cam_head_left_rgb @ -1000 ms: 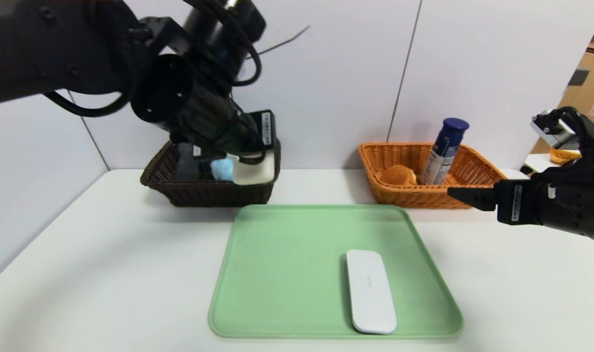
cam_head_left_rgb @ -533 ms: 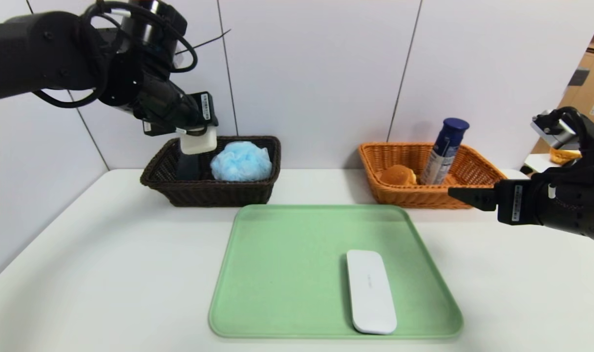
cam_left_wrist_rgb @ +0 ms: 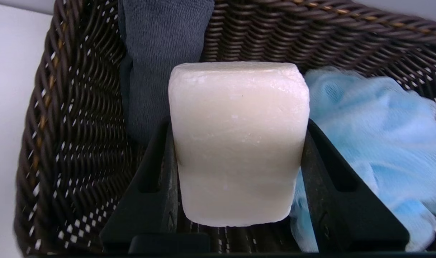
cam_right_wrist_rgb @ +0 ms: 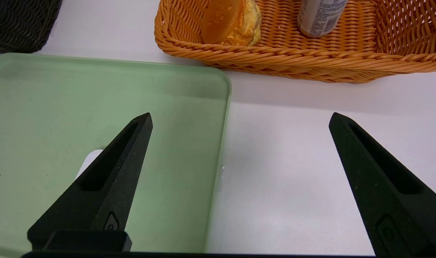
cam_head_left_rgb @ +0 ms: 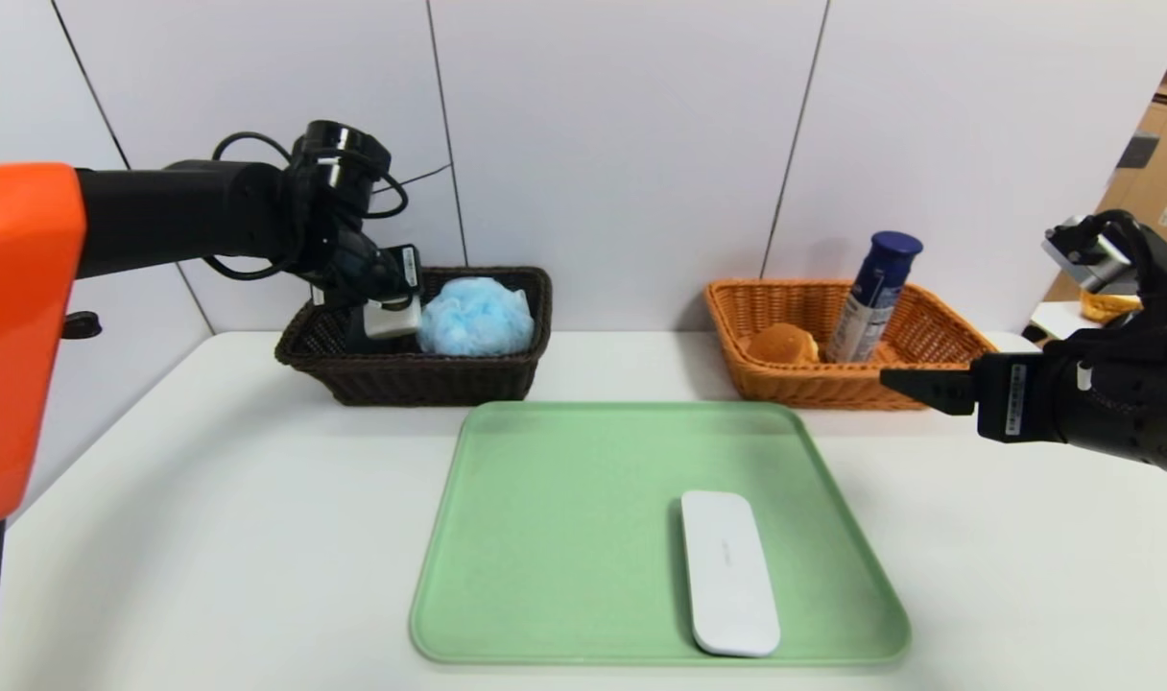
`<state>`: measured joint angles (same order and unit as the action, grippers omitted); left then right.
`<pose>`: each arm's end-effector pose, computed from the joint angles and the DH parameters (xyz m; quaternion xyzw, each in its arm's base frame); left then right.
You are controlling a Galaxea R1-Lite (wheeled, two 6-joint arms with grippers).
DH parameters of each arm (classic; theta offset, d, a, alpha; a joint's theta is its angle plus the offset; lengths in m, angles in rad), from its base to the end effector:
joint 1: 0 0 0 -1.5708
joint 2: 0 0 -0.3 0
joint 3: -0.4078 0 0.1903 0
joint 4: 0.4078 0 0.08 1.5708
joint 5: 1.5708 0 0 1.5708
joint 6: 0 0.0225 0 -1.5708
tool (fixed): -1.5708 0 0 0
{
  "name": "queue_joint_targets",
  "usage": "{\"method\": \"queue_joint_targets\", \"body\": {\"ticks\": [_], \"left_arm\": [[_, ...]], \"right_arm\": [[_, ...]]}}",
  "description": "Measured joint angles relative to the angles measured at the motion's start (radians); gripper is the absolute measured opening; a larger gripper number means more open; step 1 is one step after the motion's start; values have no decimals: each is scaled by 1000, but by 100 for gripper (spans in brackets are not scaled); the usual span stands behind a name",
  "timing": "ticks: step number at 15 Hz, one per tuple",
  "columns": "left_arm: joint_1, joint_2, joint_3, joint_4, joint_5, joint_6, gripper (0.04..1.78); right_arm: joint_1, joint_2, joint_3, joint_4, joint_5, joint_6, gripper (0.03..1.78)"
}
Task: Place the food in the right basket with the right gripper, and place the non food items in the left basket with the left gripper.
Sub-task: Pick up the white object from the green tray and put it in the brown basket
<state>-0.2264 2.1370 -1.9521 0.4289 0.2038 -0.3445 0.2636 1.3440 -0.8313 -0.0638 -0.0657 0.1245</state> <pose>0.4200 -0.0921 0.2365 -0.0999 0.2926 0.0400 0.9502 0.2071 0.0544 0.2279 0.0239 0.2251 0.0825 0.9705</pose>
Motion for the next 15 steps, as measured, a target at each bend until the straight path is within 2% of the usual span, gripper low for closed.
{"method": "queue_joint_targets", "body": {"ticks": [5,9,15], "left_arm": [[12,61,-1,-41,0,15,97],[13,63,-1,-52,0,11,127],[-2,-42,-1,-44,0,13,150]], "right_arm": [[0,-3,2,2,0,0,170],[0,-11,8,6,-1,-1,170],[1,-24,21,6,-1,-1,171]]}}
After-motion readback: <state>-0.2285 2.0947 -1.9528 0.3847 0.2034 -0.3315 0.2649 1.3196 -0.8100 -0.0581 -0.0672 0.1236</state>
